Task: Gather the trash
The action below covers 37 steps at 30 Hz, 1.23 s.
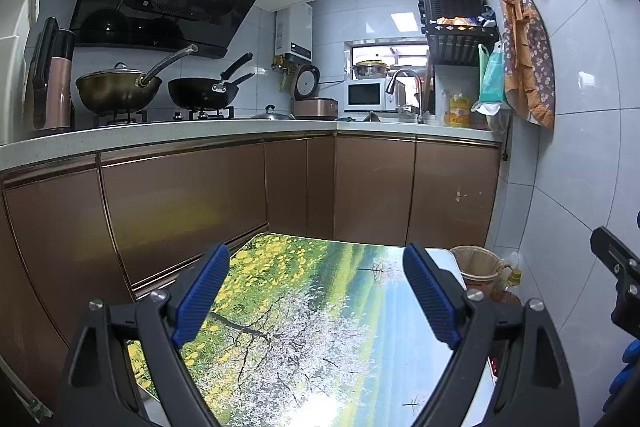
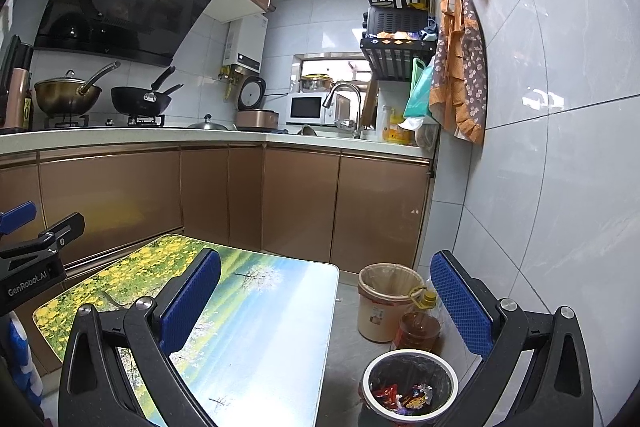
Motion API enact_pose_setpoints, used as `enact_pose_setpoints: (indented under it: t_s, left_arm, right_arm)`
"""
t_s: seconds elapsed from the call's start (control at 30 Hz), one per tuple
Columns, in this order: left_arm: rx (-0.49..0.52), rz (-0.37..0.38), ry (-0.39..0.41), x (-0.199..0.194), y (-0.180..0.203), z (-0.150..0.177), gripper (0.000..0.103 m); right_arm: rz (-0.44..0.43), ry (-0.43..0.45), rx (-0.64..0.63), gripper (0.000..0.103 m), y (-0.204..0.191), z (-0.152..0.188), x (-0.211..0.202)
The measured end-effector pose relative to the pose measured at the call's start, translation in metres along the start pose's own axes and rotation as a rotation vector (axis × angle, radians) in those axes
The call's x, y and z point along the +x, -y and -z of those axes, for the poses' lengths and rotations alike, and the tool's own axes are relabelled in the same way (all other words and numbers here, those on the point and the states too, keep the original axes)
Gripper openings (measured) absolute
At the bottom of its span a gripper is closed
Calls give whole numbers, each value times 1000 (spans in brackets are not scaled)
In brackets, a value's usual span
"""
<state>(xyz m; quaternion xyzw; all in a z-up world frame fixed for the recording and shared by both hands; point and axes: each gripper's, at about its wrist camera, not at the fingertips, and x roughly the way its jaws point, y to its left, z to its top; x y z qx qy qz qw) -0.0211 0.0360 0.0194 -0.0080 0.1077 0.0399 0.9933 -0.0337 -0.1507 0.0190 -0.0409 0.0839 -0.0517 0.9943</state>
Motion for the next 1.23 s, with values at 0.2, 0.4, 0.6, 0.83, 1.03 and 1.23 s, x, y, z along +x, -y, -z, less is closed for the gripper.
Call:
enact_pose_setpoints:
  t_s: [0.2, 0.4, 0.6, 0.83, 1.03, 1.23]
  left_arm:
    - [1, -3, 4, -1, 0, 1, 88]
    - [2, -6, 8, -1, -1, 2, 88]
    - [-5, -10, 2, 2, -5, 2, 88]
    - [-9, -13, 4, 2, -7, 2, 88]
    - [-6, -7, -7, 5, -7, 5, 88]
    - [-6, -7, -11, 6, -6, 6, 88]
  right_arm:
    - [1, -6, 1, 103, -1, 1, 1]
    - [0, -15, -2, 103, -1, 1, 5]
    - [0, -20, -3, 103, 0, 2, 7]
    - [3, -25, -7, 103, -2, 4, 9]
    - [2, -30, -12, 103, -3, 5, 11]
    - [0, -40, -16, 103, -6, 9, 14]
